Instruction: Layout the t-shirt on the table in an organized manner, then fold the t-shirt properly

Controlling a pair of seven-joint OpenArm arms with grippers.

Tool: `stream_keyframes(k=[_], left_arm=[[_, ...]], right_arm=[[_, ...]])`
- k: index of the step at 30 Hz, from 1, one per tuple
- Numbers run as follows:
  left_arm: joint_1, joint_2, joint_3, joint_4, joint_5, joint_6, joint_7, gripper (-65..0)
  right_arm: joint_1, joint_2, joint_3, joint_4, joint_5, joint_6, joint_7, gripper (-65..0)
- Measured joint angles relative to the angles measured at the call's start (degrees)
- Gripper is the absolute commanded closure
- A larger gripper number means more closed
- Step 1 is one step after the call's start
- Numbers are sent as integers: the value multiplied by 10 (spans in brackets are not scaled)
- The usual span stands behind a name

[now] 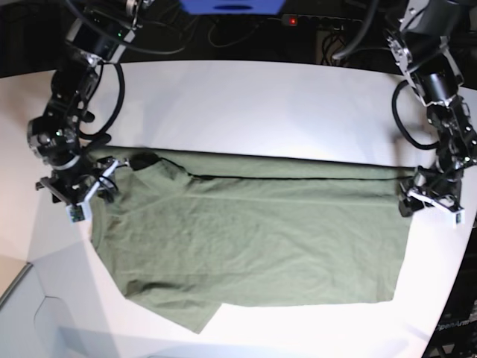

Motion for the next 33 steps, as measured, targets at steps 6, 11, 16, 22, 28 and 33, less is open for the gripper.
stream_keyframes(k=[6,11,16,22,28,33], left_arm=[[85,-4,-2,42,2,-1,-2,-431],[107,-2,-2,40,-3,-3,-13,-431],[108,-2,-2,38,-4,-3,-15,-431],[96,-2,-1,33,3,-3,-9,-430],[84,-2,1,4,-8,-6,-30,-411],[64,-8,0,-25,-11,-4,-26,-247]], right_arm=[[-47,-8,32,26,-8,0,-11,-355],[-60,-16,43,28,-6,0,-5,-355],[-64,-15,43,27,-5,0,-7,-355],[-64,-14,43,28,-5,0,-7,-355],[-64,-14,43,28,-5,0,-7,-355],[-64,-14,43,28,-5,0,-7,-355]])
